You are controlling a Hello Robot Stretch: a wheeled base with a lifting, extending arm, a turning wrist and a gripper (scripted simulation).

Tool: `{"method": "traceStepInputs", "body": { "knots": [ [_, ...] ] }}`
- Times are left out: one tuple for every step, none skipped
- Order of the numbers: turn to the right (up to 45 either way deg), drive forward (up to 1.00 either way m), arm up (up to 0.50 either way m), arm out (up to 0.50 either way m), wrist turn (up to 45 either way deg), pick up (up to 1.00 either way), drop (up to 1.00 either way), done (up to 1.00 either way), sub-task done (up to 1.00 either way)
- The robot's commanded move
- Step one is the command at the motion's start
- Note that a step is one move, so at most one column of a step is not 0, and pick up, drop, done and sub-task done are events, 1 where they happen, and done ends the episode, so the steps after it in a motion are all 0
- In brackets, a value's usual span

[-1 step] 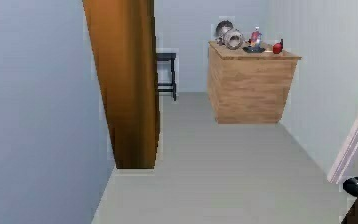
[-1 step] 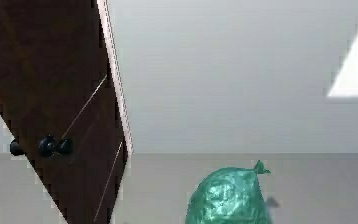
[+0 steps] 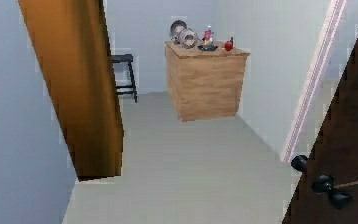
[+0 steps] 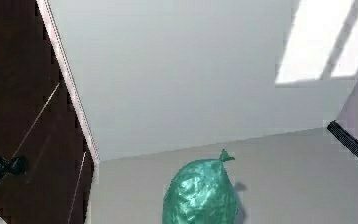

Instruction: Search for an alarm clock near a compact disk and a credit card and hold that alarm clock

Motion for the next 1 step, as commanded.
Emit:
{"method": "traceStepInputs", "body": {
  "knots": [
    [0.0, 0.6, 0.0, 0.0, 0.0, 0.0, 0.0, 0.0, 0.0]
  ]
}}
